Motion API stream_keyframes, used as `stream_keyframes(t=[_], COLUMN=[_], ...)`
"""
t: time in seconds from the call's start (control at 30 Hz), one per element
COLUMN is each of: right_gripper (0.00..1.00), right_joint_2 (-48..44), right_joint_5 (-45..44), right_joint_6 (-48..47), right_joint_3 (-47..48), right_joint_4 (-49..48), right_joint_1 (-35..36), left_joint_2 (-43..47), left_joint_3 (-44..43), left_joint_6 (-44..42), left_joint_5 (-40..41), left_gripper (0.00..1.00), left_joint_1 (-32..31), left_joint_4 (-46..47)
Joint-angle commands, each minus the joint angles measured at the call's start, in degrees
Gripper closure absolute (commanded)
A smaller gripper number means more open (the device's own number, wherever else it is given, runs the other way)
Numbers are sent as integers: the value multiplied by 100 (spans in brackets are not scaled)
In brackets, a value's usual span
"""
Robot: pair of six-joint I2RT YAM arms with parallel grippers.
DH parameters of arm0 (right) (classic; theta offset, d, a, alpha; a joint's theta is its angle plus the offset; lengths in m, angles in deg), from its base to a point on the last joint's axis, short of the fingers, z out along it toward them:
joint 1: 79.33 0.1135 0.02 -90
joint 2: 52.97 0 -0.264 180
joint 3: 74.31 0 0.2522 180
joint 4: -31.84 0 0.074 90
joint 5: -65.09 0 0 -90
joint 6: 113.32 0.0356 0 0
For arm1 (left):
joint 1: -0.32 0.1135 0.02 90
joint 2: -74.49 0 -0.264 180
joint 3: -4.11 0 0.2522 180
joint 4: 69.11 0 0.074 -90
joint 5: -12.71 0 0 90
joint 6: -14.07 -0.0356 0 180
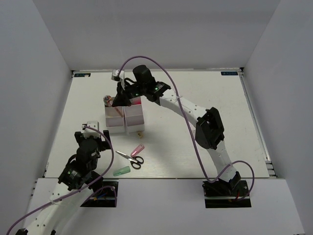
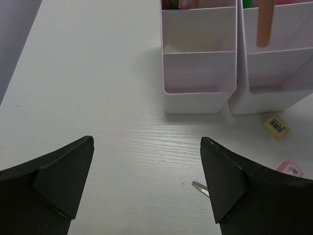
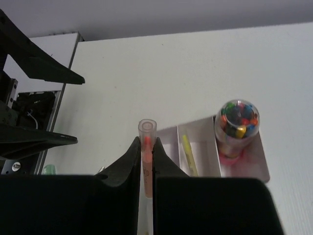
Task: Sort the stationery into containers
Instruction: Place the stationery into the container
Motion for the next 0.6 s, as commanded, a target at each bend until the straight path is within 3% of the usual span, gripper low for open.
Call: stream_keyframes(t=[0.0,0.27,0.57], right_gripper=[100,100,100], right_joint_2=[11,485,855], right_joint_5=[434,1050,953], right_joint_6=[-196,-90,-583], right_joint_3=[188,-58,30], right_joint_4=[-871,-2057,-2234], right_joint_1=[75,5,-30], left_joint_2=[66,189,233], left_joint_3=[23,32,24], left_joint_6=[-23,-14,-23], left_joint_5=[100,92,83], left_gripper=[0,0,0], left_joint_1=[38,64,64], left_joint_4=[89,115,97])
